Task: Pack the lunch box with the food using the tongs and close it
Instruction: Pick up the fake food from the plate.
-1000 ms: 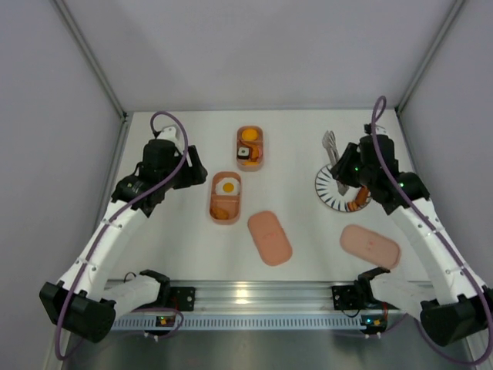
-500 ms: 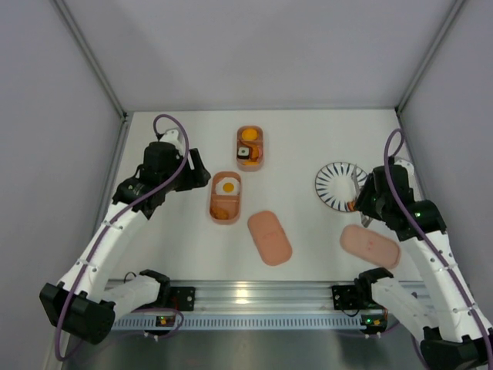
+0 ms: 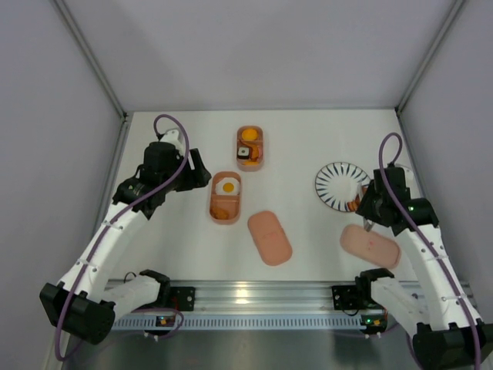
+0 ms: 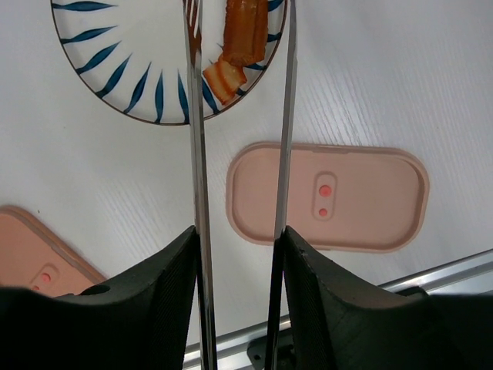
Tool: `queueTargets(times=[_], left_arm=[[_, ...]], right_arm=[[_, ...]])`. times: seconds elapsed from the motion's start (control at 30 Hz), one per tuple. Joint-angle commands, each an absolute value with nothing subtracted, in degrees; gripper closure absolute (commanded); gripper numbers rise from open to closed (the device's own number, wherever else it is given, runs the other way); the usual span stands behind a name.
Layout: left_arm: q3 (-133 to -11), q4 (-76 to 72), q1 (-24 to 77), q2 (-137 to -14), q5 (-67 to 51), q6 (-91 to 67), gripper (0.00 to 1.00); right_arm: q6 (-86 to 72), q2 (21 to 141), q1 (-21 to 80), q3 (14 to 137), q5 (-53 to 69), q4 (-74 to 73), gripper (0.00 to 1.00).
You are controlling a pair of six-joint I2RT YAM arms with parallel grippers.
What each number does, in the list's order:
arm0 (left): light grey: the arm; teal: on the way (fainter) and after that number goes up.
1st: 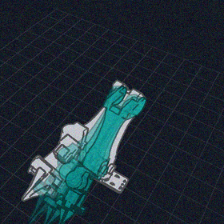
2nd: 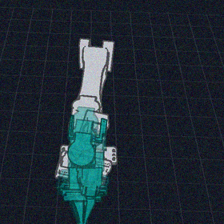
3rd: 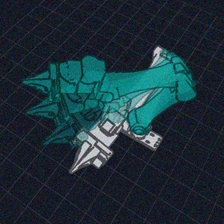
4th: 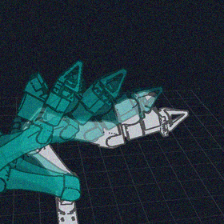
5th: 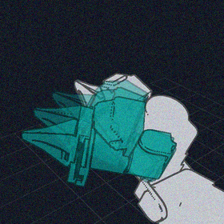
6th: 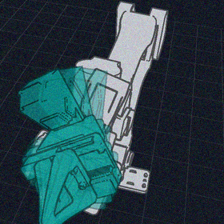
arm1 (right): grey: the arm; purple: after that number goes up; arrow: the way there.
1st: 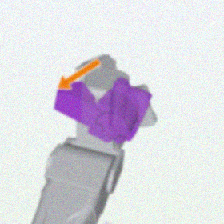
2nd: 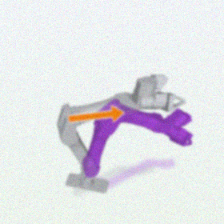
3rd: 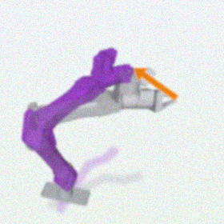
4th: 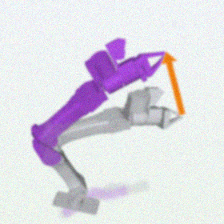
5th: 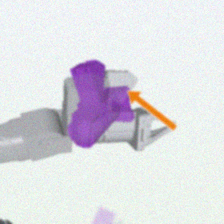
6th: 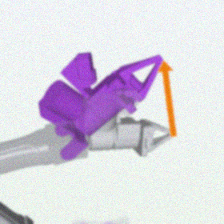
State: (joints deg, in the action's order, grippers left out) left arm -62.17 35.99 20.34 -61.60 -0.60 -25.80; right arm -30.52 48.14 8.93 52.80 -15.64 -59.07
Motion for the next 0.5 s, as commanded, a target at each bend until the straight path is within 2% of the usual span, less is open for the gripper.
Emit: queueTargets(times=[0.0,0.47], left_arm=[[-61.7,32.78,20.13,-60.47,-1.14,-26.02,0.26],[-61.88,33.05,20.13,-60.73,-0.62,-25.66,0.26]], right_arm=[[-28.74,49.39,5.81,52.12,-12.84,-55.82,0.56],[-26.28,52.12,-2.46,48.6,-3.78,-49.92,0.59]])
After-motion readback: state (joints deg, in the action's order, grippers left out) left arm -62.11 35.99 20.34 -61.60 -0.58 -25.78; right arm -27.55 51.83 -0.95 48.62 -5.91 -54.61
